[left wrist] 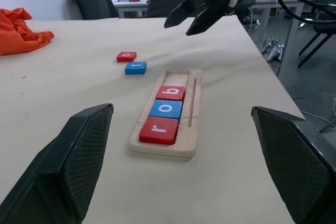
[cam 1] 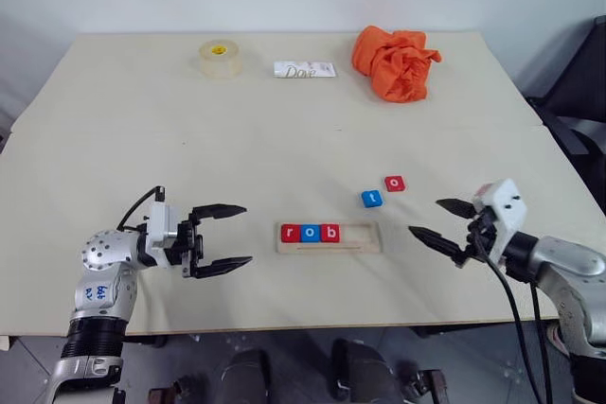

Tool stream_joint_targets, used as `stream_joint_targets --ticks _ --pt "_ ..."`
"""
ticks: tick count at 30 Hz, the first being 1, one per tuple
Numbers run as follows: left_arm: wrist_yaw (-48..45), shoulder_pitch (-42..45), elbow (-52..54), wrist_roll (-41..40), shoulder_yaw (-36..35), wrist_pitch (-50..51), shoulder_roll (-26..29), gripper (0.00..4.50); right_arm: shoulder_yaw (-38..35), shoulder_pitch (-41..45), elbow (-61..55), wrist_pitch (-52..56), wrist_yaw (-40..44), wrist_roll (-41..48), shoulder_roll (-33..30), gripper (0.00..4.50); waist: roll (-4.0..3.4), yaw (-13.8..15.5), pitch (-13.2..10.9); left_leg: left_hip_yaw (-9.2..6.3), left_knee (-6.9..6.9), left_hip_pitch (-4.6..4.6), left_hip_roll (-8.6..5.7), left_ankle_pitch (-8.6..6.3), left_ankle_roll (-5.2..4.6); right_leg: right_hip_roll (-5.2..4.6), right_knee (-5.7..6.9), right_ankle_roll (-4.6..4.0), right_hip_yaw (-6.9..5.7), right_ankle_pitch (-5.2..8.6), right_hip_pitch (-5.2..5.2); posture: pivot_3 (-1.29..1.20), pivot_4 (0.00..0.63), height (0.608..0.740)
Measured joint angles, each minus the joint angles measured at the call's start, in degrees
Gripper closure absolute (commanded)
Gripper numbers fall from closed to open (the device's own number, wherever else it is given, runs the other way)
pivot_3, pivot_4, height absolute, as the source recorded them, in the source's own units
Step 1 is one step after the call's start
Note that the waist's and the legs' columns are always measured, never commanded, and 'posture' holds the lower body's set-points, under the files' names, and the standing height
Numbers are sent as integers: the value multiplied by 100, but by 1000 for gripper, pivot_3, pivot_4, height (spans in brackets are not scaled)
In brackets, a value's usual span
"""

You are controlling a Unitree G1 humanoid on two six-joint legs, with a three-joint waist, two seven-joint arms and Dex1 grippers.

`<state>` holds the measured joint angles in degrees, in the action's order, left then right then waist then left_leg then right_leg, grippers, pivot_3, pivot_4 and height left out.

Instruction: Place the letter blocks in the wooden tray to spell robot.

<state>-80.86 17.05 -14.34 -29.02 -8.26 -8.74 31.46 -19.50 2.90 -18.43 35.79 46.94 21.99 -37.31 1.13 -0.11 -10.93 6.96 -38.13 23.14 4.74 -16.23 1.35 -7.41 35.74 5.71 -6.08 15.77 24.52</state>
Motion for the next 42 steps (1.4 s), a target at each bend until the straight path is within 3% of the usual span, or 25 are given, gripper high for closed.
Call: stream_joint_targets --ticks 21,25,34,42 --pt "-178 243 -223 1 19 6 39 0 35 -74 325 -445 -384 128 35 12 0 -3 0 1 0 2 -2 0 -1 0 -2 -3 2 -2 0 0 150 740" --pt "-145 206 -181 0 10 21 49 0 284 495 460 -250 -721 100 166 12 1 -44 1 4 -2 -3 1 1 -1 0 5 -3 3 -2 1 0 150 740" --pt "68 -136 206 -1 22 69 3 0 1275 2171 1138 316 -2391 -515 1273 12 0 -107 0 2 1 5 -2 4 1 -2 12 -11 5 2 10 0 150 740" --pt "281 -453 531 -7 6 121 -10 0 1502 2661 1718 471 -3031 -910 1597 12 0 -141 0 2 4 10 -2 2 -2 -3 12 -11 4 2 10 0 150 740"
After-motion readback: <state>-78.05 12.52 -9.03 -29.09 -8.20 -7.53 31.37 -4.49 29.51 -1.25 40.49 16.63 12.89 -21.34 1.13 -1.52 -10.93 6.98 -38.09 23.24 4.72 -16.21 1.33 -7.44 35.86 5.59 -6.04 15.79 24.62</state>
